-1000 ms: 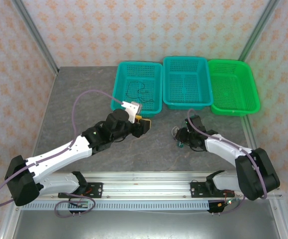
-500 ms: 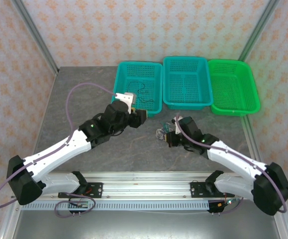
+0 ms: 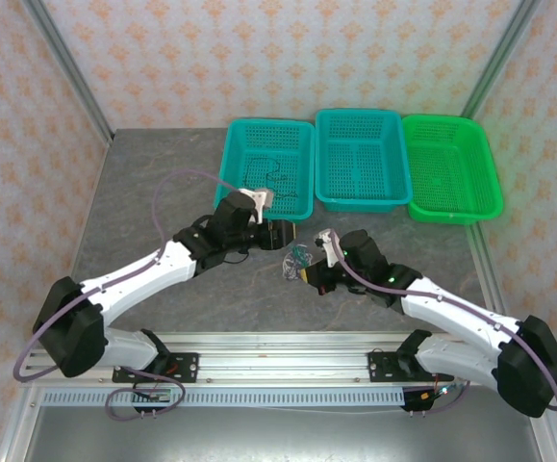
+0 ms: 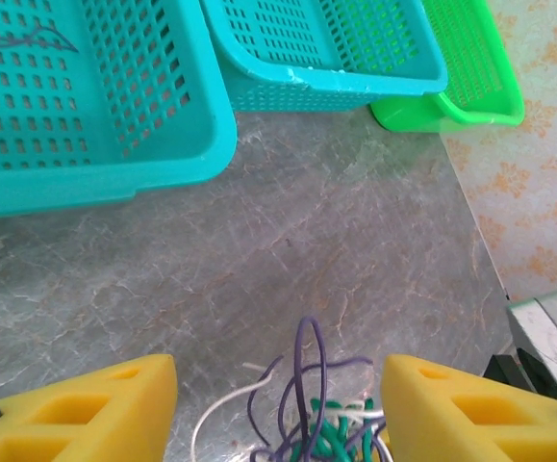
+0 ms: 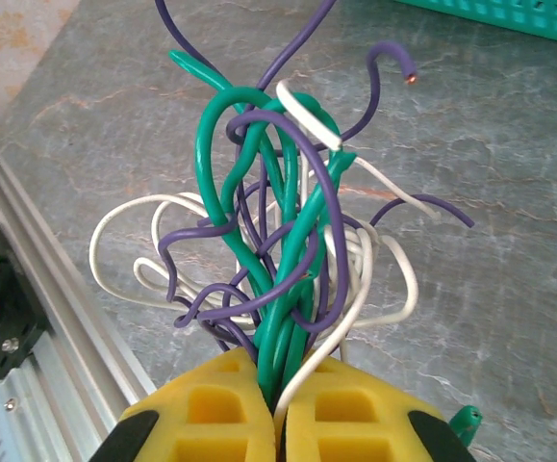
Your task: Untangle the cables
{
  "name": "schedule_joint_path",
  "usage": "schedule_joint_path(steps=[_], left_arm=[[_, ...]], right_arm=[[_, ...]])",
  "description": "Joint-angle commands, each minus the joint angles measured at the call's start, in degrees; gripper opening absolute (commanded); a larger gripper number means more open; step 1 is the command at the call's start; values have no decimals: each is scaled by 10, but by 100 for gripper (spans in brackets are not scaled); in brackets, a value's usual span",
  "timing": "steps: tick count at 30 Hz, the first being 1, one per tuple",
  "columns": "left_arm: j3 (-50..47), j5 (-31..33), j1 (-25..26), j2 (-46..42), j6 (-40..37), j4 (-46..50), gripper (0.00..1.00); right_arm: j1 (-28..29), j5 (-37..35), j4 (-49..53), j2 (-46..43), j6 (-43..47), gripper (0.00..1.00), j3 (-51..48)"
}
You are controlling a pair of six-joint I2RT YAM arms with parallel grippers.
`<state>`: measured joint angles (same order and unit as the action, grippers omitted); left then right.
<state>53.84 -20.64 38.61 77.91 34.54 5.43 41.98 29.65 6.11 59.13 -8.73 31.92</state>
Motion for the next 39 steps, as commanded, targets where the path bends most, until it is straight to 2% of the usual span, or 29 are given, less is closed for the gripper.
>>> schedule_joint_path(steps=[1,7,9,12,16,20,22,26,31,39], left_arm=[[-4,-22,1,12,12,-47,47],[-3,5,1,12,7,-30,8],[-6,17,1,1,5,-24,0],[-10,48,-2,-22,-4,-6,0],[-8,73,-14,-54,-20,25,0],[-2,96,-25,-83,-36,63,0],[2,106,-31,-96,-55,80,0],[5,124,-43,-119,-68,105,0],[6,135,-61,-144,-79,130,0],[3,172,-94,-190,-85,178,0]], right_arm=[[6,16,-38,-4,0,0,-1],[6,-6,-49,-21,-5,0,-18],[6,-27,-51,-29,-10,0,-24],[6,-91,-45,-37,-23,2,-32],[6,-213,-9,-38,-40,5,-34],[5,-332,34,-14,-76,9,-33],[-2,-363,56,10,-101,10,-28],[-30,-365,88,67,-151,9,-19],[-63,-356,108,97,-193,11,-6],[-125,-340,116,64,-291,18,-44]])
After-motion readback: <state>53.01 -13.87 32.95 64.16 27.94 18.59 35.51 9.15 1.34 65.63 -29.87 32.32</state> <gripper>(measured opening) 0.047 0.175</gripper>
